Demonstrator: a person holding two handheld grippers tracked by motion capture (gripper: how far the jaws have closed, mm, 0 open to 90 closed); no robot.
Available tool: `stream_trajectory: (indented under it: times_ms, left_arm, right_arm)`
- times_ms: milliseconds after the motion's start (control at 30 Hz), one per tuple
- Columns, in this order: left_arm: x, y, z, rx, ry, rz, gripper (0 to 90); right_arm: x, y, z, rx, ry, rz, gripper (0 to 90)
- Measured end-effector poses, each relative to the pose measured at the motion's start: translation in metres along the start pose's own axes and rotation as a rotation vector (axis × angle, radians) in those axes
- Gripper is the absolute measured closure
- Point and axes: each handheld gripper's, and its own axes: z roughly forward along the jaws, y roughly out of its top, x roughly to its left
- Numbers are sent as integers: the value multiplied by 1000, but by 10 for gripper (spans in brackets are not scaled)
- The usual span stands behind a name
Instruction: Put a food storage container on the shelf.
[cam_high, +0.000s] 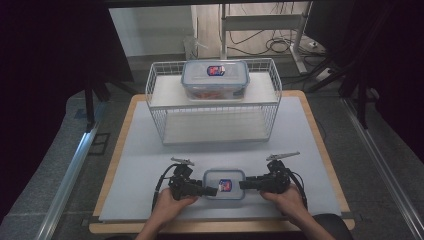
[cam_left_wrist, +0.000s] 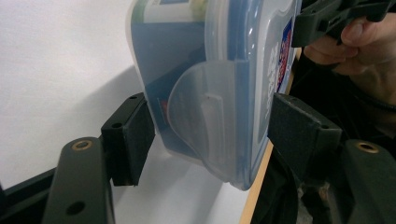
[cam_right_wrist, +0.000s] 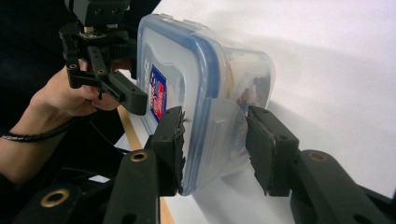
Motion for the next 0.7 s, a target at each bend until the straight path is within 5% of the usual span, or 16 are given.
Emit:
stream_trajectory:
  times_ms: [100,433,700]
  left_arm:
    - [3,-2,-2,-15,-25,-26,332]
    - [3,-7,-11,-46,-3,-27,353]
    - [2,-10,-22,-94,4,-26,487]
  right_arm:
    - [0,0,1,2,2,-6,579]
    - [0,0,3,6,15,-18,581]
    - [-2,1,3,5,23,-1,578]
